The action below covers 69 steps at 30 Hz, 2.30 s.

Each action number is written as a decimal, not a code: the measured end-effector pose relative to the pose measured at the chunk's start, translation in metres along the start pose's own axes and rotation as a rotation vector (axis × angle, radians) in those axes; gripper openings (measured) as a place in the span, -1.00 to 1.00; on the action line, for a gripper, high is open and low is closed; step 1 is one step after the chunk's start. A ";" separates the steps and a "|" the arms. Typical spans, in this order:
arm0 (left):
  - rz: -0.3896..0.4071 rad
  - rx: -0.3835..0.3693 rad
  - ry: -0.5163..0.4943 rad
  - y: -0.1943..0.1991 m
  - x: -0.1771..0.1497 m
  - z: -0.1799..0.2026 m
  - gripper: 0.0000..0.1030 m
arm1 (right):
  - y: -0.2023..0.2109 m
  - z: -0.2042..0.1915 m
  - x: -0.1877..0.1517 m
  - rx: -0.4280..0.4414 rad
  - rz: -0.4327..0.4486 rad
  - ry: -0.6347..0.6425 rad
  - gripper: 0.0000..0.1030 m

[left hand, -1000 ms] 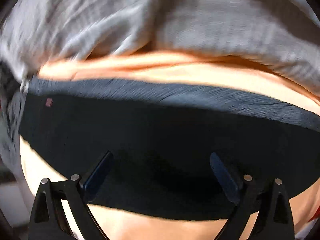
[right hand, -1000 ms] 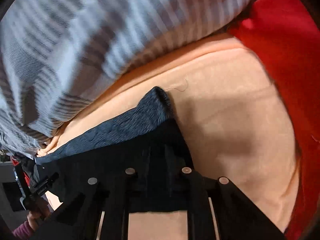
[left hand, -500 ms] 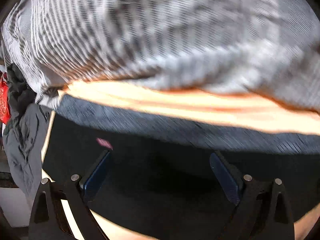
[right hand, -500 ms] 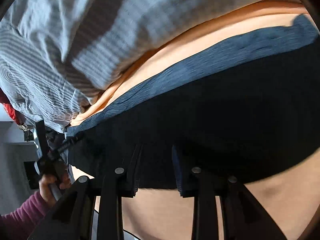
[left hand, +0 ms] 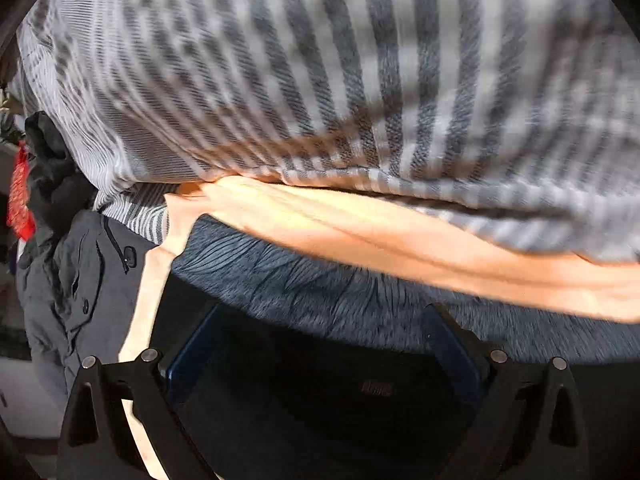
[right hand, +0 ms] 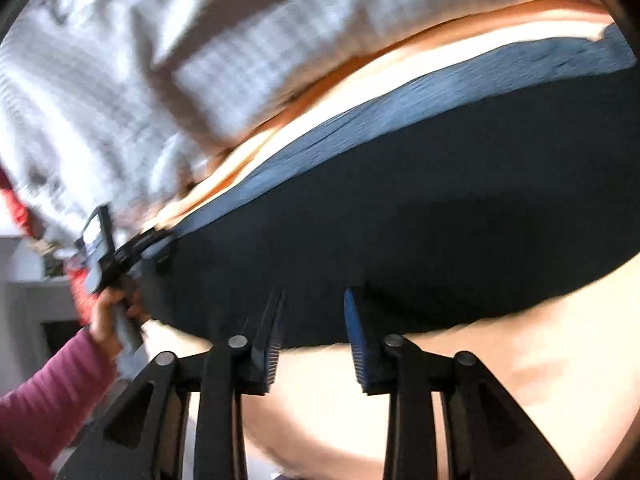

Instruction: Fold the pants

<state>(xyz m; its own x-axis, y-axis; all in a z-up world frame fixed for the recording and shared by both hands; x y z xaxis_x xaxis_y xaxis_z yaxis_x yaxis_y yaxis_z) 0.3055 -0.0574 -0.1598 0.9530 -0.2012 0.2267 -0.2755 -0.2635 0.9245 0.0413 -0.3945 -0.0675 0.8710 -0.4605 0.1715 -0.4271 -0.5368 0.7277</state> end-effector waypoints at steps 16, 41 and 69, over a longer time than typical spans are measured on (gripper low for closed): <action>0.034 -0.016 -0.058 -0.011 -0.049 -0.034 1.00 | -0.158 -0.110 -0.085 0.187 -0.134 0.093 0.07; 0.026 0.006 -0.075 0.012 -0.058 -0.031 1.00 | -0.144 -0.081 -0.047 0.026 -0.253 0.105 -0.47; 0.014 -0.244 -0.441 0.149 -0.136 0.303 1.00 | 0.139 0.166 0.102 -0.137 0.371 -0.313 -0.05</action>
<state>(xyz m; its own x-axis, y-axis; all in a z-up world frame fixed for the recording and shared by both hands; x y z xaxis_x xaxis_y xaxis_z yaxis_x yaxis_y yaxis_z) 0.0970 -0.3556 -0.1461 0.7909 -0.5965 0.1369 -0.2000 -0.0405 0.9790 0.0304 -0.6336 -0.0591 0.5425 -0.8041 0.2433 -0.6402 -0.2083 0.7394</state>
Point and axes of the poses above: each gripper's, at about its wrist camera, not at the fingertips, and y roughly against the way its jaws point, z to its right, x to its top, the point moved 5 cm from there along -y, roughly the way its jaws point, and after that the axes turned 1 degree about x, right-handed, at the moved point
